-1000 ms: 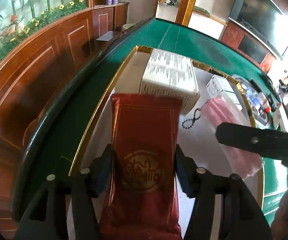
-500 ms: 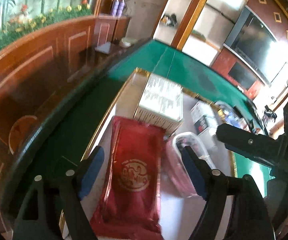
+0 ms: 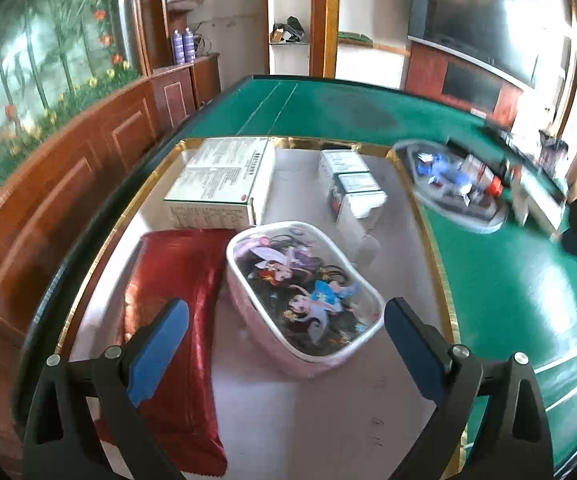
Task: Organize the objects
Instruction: 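Move both grippers back over the remaining items on the table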
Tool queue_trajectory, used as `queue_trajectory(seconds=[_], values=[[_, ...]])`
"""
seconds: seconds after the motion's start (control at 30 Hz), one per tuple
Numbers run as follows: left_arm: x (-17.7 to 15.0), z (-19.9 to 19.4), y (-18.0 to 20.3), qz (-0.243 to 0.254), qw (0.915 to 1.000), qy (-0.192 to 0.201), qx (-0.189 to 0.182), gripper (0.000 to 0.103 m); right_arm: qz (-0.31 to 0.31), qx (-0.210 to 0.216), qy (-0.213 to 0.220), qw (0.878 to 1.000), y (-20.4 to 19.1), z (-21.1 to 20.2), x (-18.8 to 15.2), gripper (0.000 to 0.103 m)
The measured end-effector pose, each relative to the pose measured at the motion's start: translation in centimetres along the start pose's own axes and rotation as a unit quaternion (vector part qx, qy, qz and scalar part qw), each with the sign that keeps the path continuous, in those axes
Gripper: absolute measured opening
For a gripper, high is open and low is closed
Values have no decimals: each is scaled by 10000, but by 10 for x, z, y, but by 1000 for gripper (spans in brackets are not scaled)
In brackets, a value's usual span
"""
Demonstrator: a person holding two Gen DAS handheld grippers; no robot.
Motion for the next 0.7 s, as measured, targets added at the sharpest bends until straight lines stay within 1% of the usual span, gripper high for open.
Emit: queue_trajectory(seconds=[0.03,0.07,0.13,0.17,0.23,0.3,0.37,0.4,0.47,0.5,0.57,0.63,0.7], values=[[-4,-3,0,42,10000,26,61,98,38,-51,29,10000,8,-4,-3,94],[-9,-4,-4,14,10000,-16,-2,98,90,-74,44,9999,16,-8,-6,94],[-15,-1,-16,-175,9994,-230,-186,98,221,-60,57,9997,30,-17,-10,94],[-14,0,-21,-319,9985,-269,-341,98,268,-50,73,9996,37,-21,-12,94],[-10,-10,-33,-576,9961,-114,-663,98,371,-110,172,9991,57,-33,-15,94],[-2,-35,-37,-665,9932,240,-922,98,491,-232,297,9981,78,-46,-13,94],[6,-65,-30,-570,9883,703,-1224,98,695,-408,445,9958,104,-59,-6,94],[8,-80,-24,-494,9853,911,-1357,99,887,-506,579,9931,124,-68,3,94],[12,-101,-8,-357,9798,1147,-1599,101,1172,-669,861,9871,152,-81,20,94],[12,-108,2,-317,9773,1195,-1723,101,1306,-782,1041,9829,170,-87,32,95],[10,-116,17,-238,9738,1166,-1940,101,1448,-916,1208,9778,195,-88,50,95],[10,-119,34,-129,9731,1129,-2005,101,1587,-943,1171,9758,219,-77,68,96],[12,-122,48,-3,9752,1135,-1898,101,1652,-979,957,9767,233,-58,79,96]])
Point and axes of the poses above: each gripper's, at about its wrist camera, not at the fingertips, and z roughly the way its jaws point, y to its right, x to its top, the point moved 1 cm from there along z, roughly the way its jaws point, and after that the axes turned 1 degree about y, right-handed, at the moved point
